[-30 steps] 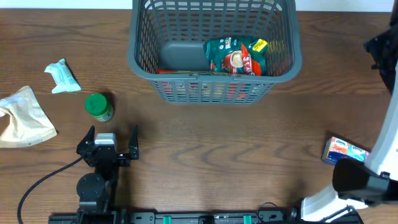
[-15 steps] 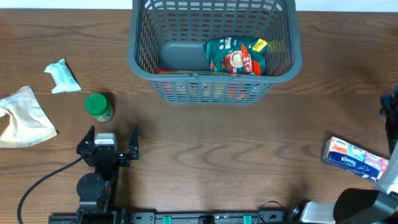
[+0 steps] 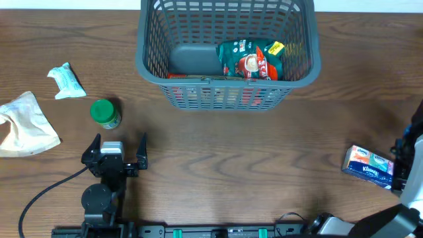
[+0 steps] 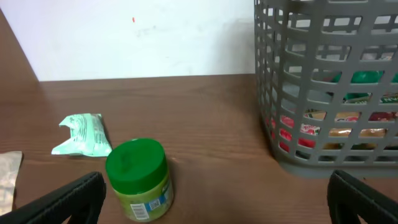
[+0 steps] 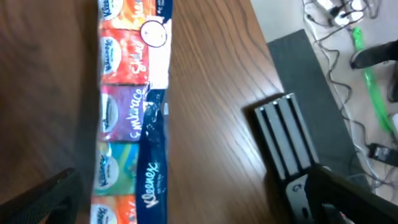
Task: Pack container
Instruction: 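Lower the right gripper onto the Kleenex tissue multipack and grasp it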
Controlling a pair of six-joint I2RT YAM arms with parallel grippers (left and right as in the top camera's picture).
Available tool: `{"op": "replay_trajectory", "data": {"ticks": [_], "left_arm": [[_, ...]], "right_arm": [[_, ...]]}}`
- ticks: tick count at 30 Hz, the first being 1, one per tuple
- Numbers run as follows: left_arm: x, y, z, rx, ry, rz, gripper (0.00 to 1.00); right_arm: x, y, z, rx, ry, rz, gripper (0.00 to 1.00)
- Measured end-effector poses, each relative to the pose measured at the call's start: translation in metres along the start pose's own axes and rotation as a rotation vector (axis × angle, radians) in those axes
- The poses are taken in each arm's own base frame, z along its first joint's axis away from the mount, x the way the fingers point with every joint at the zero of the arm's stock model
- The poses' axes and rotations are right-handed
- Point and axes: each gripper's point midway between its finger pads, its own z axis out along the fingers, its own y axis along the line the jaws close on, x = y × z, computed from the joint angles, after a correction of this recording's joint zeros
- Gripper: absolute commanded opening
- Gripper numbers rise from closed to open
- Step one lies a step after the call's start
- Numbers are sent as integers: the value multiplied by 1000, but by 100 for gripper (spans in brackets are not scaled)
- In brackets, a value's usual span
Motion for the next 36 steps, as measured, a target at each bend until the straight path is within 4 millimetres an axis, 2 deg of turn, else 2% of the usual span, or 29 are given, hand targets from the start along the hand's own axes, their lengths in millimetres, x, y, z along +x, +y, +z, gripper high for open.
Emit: {"op": "replay_trajectory", "data": {"ticks": [5,9,17,26,30,33,36], "left_arm": [[0,0,0,0,0,0,99],[0,0,0,0,0,0,99],[0,0,0,0,0,0,99],[0,0,0,0,0,0,99],[0,0,0,0,0,0,99],[0,0,0,0,0,0,99],[0,0,0,0,0,0,98]], "right_arm": [[-3,21,9,-94,-27,23,99],[-2,28,14,-120,-36,16,99],[4,29,30,-132,12,81,99],[10,17,71,-107,60,176,96],[13,18,87,-129,70,179,89],[15,32,95,-203,79,146,85],[18,45,95,-269,90,94,85]]}}
